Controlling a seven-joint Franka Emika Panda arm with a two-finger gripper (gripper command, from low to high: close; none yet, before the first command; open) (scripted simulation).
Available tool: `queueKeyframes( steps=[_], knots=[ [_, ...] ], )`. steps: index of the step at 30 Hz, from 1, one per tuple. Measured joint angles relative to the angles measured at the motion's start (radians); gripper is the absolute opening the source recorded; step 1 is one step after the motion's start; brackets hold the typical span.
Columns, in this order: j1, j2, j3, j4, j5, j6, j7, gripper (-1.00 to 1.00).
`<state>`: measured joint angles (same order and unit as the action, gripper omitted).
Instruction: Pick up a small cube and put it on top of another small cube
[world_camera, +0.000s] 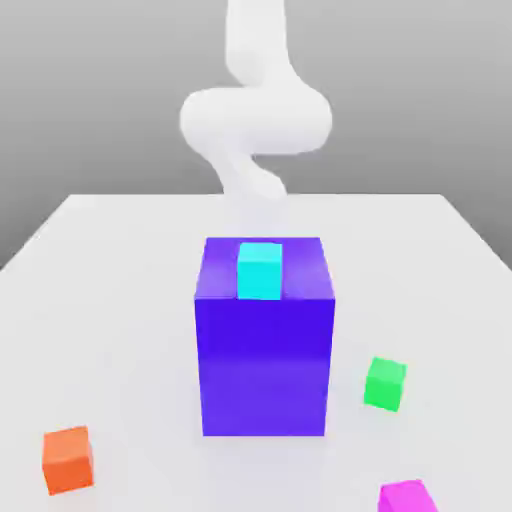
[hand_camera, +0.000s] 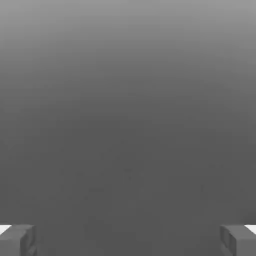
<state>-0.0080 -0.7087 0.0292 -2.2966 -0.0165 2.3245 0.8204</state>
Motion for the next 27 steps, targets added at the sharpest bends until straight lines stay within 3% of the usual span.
queueKeyframes(
  steps=[14,27],
  knots=[
    [-0.014,0.514,0.141,0.019,-0.118,0.137,0.134,0.0],
    [0.059,0.978,0.186,0.035,-0.174,0.269,0.219,0.0]
  ],
)
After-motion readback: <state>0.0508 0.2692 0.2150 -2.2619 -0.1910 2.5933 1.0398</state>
